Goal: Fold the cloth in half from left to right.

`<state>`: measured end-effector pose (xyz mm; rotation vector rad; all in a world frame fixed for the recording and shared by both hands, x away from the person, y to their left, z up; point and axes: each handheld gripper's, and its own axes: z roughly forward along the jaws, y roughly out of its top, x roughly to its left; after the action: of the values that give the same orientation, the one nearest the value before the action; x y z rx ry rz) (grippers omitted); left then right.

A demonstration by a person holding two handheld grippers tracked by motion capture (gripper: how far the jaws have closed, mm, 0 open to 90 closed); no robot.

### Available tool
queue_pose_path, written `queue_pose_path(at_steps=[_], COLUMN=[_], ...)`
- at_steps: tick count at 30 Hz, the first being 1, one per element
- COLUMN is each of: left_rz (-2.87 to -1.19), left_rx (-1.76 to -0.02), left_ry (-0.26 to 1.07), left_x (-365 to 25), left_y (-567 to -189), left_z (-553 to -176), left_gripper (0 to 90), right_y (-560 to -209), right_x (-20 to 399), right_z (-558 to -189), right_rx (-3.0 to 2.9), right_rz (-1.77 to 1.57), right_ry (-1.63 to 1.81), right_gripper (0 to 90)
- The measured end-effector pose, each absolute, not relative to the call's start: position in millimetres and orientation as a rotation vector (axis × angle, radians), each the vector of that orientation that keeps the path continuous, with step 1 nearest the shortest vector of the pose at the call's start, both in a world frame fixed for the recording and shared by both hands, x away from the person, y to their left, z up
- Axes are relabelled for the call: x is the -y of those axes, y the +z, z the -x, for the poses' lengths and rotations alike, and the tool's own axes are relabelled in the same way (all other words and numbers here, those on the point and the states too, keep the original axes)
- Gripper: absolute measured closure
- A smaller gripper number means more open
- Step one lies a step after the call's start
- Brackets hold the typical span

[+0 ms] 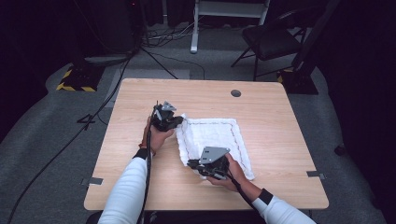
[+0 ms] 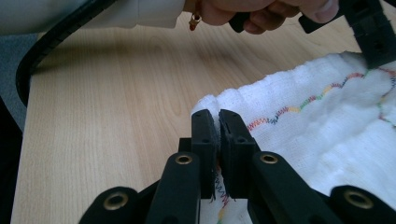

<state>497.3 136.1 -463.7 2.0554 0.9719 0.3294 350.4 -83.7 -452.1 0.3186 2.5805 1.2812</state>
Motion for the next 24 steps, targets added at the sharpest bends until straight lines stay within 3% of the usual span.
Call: queue_pose_path(at_steps=[24], left_rz=[-2.068], left_rx=[-0.89], left_ry=[0.326], left_x=[-84], left_y=[-448], left_z=[-505], left_gripper=[86.1], right_y=[-433], right_x=[156], right_z=[-351], right_rx=[-2.494], right_rz=[-0.502], right_ry=[1.314], right_gripper=[85.4])
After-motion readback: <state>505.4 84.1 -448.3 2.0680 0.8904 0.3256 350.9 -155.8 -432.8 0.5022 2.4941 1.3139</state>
